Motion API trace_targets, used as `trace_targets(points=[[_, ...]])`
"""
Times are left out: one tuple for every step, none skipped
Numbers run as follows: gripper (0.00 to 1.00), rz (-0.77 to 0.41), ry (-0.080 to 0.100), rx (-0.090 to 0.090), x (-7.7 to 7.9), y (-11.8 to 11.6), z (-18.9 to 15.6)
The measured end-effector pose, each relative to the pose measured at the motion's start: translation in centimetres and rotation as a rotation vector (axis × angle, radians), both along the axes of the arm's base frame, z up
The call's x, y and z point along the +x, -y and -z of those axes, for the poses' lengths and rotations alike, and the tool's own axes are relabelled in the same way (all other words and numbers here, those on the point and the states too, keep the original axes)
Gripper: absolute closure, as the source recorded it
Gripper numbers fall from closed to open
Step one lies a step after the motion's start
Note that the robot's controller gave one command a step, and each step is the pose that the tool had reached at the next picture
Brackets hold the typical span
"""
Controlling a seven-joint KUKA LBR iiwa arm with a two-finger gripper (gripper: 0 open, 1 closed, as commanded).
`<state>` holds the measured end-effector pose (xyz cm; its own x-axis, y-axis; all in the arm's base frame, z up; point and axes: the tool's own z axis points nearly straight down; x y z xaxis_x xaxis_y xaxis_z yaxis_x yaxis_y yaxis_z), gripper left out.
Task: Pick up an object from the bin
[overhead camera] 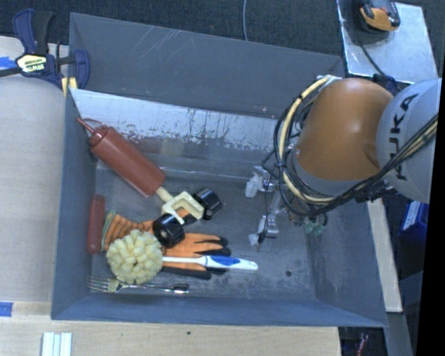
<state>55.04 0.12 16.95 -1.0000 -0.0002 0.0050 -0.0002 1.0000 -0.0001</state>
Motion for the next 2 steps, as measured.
trace_targets(points=[[0.0,0.0,0.008,0.0,0.2,0.0,-0.4],[0.0,0.093,0.013,0.0,-1.0,-2.1,4.0]])
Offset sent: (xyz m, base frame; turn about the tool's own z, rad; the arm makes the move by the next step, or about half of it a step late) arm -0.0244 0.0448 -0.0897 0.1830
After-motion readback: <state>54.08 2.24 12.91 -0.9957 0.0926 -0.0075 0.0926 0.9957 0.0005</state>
